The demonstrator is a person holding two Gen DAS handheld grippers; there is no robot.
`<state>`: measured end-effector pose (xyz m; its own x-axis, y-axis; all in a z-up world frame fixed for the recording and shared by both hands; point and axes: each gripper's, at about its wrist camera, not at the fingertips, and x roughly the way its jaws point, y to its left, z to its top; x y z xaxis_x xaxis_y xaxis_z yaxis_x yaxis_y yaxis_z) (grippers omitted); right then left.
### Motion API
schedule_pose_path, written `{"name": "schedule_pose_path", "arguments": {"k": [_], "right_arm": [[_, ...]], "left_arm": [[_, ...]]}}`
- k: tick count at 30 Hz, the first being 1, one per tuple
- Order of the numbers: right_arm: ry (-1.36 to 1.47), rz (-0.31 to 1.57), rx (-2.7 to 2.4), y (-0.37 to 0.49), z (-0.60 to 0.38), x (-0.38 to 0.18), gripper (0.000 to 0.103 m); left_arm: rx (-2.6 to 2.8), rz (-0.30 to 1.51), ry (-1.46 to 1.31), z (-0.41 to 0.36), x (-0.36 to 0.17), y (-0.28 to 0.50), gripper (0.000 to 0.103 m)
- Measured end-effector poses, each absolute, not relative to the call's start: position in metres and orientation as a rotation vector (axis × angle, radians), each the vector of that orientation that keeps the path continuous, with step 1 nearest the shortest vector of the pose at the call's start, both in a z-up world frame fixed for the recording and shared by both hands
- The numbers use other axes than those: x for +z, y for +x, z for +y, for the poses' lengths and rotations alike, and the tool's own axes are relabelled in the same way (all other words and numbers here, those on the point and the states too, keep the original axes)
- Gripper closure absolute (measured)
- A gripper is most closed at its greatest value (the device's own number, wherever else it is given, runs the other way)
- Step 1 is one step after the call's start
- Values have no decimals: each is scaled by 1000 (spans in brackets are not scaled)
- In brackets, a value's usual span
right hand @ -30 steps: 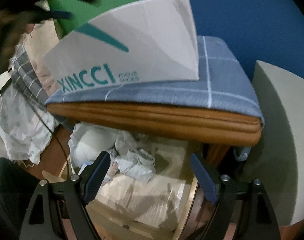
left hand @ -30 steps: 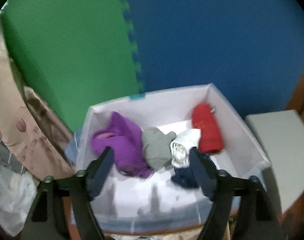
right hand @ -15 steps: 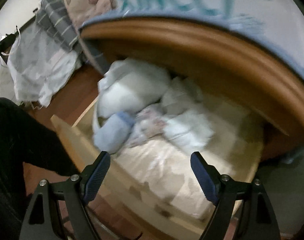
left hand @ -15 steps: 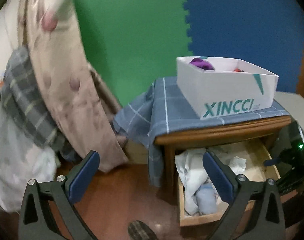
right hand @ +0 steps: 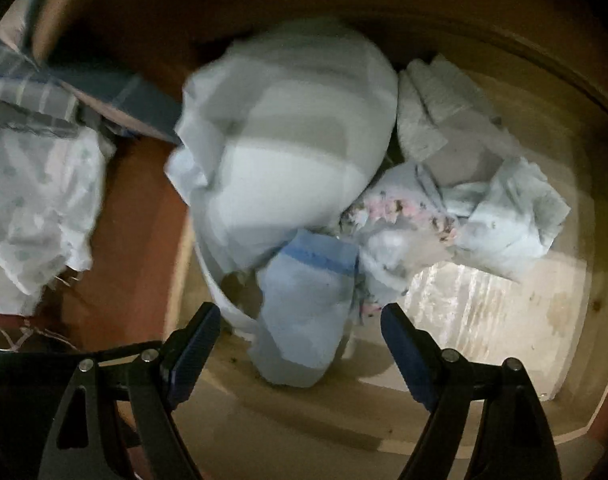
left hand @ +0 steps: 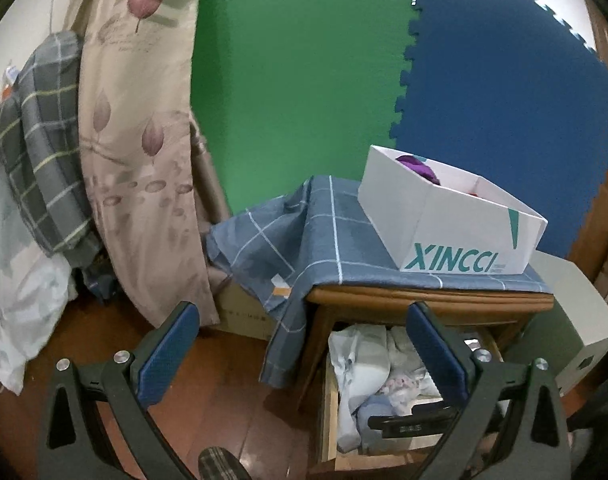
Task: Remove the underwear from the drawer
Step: 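Reach the right tool into the drawer and grasp the light blue sock, then lift the light blue sock with the right tool over the shoe box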
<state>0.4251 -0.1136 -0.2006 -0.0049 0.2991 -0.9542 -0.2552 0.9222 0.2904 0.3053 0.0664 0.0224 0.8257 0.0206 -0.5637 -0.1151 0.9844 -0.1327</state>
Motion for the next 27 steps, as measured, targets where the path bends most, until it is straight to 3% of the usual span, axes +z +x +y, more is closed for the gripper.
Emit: {"name": "schedule_pose_path", "arguments": {"k": [1, 3, 5, 6, 7, 8, 10, 27], "right_arm": [[29, 1526, 427, 424, -111, -207, 19], [45, 1538, 416, 425, -110, -213, 35], [35, 1549, 414, 428, -106, -217, 39], [7, 1549, 414, 428, -104, -218, 59], [-10, 1562, 419, 427, -100, -222, 68], [-9, 1569, 419, 426, -99, -224, 69], [-30, 1542, 426, 424, -97, -223, 81], [16, 1184, 366, 397, -209, -92, 84]], "left_arm": [[73, 599, -170, 68, 22, 305, 1], [67, 600, -183, 71, 22, 304, 1], [61, 594, -196, 72, 23, 303, 1], [58, 593, -203, 72, 23, 303, 1], [56, 592, -207, 73, 23, 303, 1], [55, 593, -212, 73, 23, 303, 1], [57, 596, -216, 73, 22, 304, 1], [70, 643, -65, 41, 8, 313, 1]]}}
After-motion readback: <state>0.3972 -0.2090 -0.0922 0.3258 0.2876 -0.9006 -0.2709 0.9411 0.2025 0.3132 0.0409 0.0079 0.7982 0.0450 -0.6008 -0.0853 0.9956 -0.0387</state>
